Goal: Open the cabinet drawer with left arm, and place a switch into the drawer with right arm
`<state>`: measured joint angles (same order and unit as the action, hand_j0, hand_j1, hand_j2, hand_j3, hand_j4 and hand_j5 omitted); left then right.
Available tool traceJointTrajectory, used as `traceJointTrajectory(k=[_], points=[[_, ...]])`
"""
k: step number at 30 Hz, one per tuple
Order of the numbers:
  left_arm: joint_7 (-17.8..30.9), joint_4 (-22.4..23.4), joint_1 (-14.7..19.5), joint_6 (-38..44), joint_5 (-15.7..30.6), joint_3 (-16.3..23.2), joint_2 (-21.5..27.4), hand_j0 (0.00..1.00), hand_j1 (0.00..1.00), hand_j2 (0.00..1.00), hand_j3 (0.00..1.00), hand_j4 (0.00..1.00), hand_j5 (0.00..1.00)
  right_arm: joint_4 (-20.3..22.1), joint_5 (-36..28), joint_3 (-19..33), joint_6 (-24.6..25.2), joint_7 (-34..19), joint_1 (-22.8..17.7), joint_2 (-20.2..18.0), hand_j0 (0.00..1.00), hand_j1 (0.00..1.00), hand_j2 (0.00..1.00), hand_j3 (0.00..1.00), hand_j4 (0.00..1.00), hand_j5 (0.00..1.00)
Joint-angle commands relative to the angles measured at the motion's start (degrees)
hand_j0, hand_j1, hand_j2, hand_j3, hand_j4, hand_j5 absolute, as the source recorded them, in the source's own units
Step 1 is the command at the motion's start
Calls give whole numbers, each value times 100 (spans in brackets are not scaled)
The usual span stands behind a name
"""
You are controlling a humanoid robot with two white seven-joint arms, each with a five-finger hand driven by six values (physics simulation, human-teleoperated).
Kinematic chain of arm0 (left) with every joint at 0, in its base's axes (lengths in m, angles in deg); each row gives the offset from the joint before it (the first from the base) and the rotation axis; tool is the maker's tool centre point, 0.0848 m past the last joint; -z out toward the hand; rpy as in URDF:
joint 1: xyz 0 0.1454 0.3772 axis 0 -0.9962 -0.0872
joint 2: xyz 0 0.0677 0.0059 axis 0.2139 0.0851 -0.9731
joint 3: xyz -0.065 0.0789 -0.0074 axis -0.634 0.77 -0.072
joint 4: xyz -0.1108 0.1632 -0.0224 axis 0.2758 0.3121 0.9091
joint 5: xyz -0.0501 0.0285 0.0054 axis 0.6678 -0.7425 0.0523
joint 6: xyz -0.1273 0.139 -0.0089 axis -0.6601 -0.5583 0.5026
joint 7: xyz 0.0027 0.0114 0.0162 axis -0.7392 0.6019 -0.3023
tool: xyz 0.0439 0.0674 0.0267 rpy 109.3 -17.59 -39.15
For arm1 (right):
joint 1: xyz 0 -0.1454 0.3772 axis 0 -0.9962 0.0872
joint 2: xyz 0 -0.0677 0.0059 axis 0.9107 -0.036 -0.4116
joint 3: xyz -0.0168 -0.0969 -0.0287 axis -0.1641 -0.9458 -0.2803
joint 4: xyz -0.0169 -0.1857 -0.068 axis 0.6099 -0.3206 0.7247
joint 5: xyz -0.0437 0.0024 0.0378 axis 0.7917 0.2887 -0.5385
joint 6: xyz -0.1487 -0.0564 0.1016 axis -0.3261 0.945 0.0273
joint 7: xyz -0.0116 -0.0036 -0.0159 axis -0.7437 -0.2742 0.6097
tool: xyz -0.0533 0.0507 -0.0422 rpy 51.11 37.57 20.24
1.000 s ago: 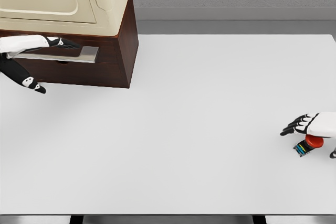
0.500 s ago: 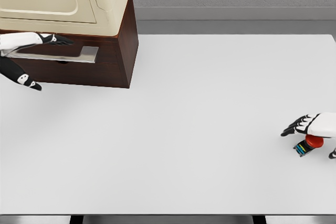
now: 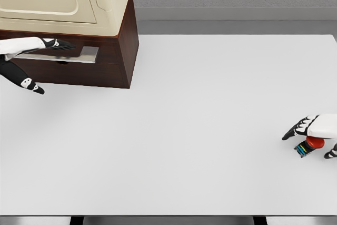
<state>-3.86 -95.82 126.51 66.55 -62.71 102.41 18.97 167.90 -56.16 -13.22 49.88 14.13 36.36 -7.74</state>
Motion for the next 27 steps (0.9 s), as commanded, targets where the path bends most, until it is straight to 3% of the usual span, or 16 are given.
traceJointTrajectory(k=[1,27], points=[[-2,0,0,4,19,-6,5,100,100,100,100,100,100,5,-45,6,13,1,0,-10,88,88,88,88,88,88],[-2,0,-211,4,107,-14,84,100,100,100,100,100,100,-214,-106,59,13,1,-44,-19,72,72,72,72,72,72]])
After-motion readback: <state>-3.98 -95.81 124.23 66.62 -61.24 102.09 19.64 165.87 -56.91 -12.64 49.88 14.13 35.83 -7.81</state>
